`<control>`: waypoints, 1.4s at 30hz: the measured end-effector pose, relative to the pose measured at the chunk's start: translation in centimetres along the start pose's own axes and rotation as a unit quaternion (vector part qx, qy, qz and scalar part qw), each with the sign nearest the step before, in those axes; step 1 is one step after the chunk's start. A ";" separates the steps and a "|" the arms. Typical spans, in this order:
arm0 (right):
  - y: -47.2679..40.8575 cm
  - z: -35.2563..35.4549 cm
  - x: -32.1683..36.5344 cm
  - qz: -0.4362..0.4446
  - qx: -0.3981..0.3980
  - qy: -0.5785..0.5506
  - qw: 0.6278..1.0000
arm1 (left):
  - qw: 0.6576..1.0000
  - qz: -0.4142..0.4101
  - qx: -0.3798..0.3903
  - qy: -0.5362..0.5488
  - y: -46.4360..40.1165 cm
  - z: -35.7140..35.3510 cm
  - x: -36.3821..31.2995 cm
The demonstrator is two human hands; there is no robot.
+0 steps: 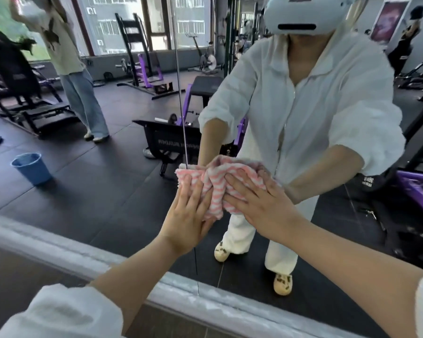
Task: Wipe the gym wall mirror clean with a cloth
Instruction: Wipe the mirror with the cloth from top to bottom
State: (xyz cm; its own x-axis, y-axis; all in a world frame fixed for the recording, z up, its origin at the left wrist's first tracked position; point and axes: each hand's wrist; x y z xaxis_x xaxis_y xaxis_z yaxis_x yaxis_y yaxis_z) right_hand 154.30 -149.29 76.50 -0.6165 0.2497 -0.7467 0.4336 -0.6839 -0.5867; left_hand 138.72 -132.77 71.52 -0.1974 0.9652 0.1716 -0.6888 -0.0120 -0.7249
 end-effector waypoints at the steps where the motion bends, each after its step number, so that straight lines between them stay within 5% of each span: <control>1: 0.7 -0.3 0.9 0.005 0.011 0.001 1.000 | 1.000 0.005 0.002 0.005 1.1 -0.6 -0.2; 9: 6.1 -2.6 8.0 0.063 0.085 -0.007 0.994 | 0.989 0.017 0.140 -0.038 8.4 -6.0 -2.1; 23: 13.4 -5.6 19.1 0.168 0.247 0.036 0.954 | 0.966 -0.023 0.255 -0.047 17.4 -11.8 -4.1; 28: 14.2 -5.9 21.0 0.270 0.318 -0.009 0.909 | 0.874 0.036 0.484 -0.018 17.2 -11.0 -6.1; 30: 13.6 -5.2 20.2 0.270 0.331 -0.024 0.904 | 0.884 0.039 0.465 -0.013 17.3 -10.4 -6.4; 34: 14.5 -3.1 16.6 0.187 0.251 -0.005 0.950 | 0.976 0.036 0.217 0.003 16.8 -9.8 -6.1; 42: 13.3 1.5 2.4 -0.019 0.103 -0.036 0.994 | 0.991 -0.133 0.000 -0.032 2.7 -4.0 -4.5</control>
State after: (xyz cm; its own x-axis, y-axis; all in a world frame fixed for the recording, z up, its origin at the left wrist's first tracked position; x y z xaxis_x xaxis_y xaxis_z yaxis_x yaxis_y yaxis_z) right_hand 157.61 -158.85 67.35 -0.6778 0.2338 -0.6971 0.2698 -0.8029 -0.5316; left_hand 140.59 -136.05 66.13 -0.0527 0.9160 0.3978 -0.7221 0.2401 -0.6487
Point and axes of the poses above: each hand's wrist, its own y-axis away from the middle knuckle, its own z-axis out of the back of the hand, x = y × z, and after that the axes turned 12 degrees about -x, right-handed
